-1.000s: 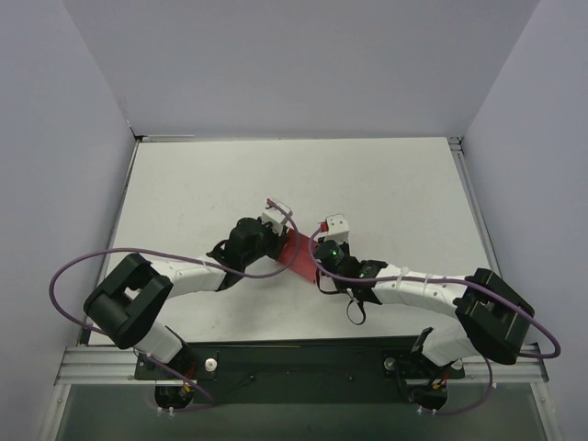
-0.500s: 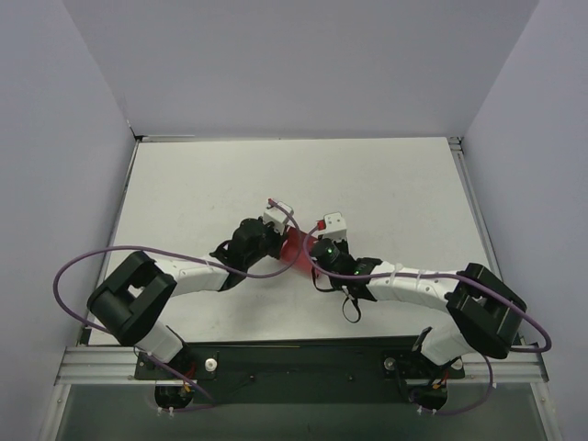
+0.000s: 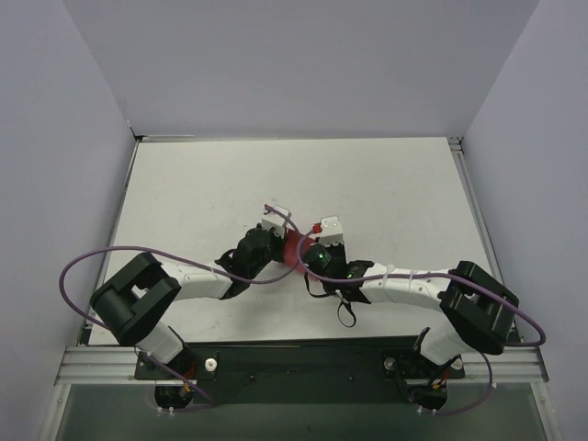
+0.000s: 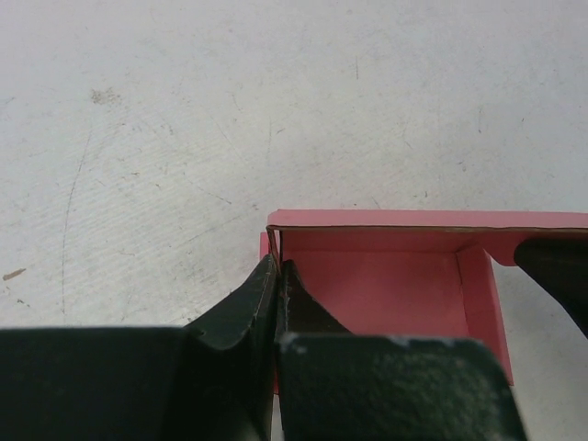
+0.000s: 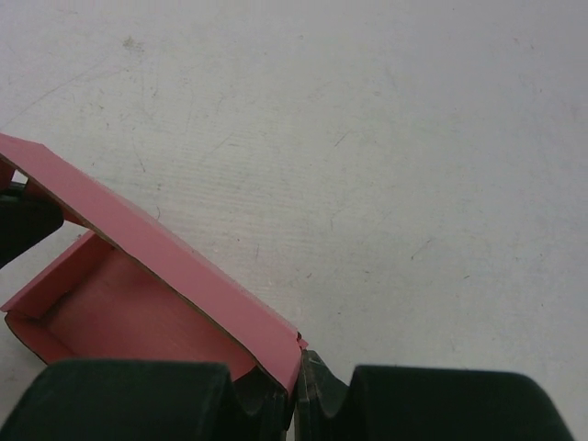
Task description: Fold the paper box
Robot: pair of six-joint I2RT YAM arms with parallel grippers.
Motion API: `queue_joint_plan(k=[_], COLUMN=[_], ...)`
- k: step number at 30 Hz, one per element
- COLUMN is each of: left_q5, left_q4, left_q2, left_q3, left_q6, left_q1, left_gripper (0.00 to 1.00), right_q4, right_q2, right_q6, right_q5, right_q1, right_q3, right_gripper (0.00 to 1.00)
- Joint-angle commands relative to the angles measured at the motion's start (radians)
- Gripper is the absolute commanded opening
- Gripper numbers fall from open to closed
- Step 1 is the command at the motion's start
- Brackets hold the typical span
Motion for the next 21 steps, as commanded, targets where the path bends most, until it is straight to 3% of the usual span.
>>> queue_joint_plan(k=[1, 21], left_q5=[0.033, -0.082], left_q4=[0.071, 0.096], left_q2=[0.01, -0.028], left_q3=[-0.04, -0.146], left_q6=[-0.103, -0.214], left_q1=[-0.054, -0.123], left_gripper=[0.0, 0.0], right_q4=[0.069, 0.085], right_q2=[0.008, 0.042], right_q6=[0.128, 0.358], right_q5=[0.032, 0.084], right_q1=[0.026, 0.081], right_q3=[0.035, -0.025], right_gripper=[0.04, 0.04])
